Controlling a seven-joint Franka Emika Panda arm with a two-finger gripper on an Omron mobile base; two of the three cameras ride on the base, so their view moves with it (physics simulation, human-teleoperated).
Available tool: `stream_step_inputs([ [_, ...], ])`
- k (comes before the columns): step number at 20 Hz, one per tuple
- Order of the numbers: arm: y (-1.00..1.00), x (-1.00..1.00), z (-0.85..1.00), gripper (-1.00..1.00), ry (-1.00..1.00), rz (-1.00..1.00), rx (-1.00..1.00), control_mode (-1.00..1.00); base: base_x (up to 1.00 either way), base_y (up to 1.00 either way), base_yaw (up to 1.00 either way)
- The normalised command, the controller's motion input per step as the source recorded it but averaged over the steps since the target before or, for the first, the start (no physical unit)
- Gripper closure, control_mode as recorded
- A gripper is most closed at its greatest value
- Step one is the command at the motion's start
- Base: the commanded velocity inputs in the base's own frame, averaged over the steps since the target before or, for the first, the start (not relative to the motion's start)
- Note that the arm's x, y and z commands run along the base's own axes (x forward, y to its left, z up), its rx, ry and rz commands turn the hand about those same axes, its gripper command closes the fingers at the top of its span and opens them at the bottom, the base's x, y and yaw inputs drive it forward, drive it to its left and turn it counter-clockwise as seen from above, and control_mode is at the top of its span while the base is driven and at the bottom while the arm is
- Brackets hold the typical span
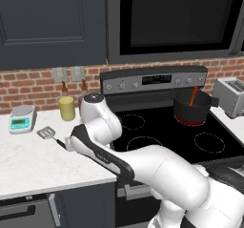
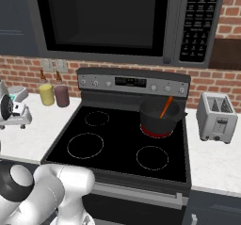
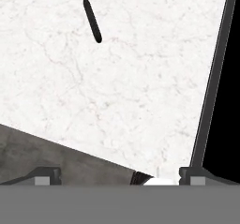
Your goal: Put the carrot and lemon wedge in the pot. Retrieve the spatula and lightly stir the vegetables in the pot.
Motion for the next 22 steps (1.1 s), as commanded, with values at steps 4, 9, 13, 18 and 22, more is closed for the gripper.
stream_step_inputs([
  [4, 0.19, 0.46, -0.18, -1.00, -0.02, 0.00, 0.00, -1.00, 0.00, 0.00, 0.00],
  [9, 0.26, 0.28, -0.17, -1.00, 0.00, 0.00, 0.00, -1.00, 0.00, 0.00, 0.00],
  [13, 0.29, 0.09, -0.17, -1.00, 0.00, 0.00, 0.00, -1.00, 0.00, 0.00, 0.00],
  [18, 0.25, 0.17, -0.21, -1.00, 0.00, 0.00, 0.00, -1.00, 0.00, 0.00, 0.00],
  [22, 0.08, 0.23, -0.23, -1.00, 0.00, 0.00, 0.00, -1.00, 0.00, 0.00, 0.00],
])
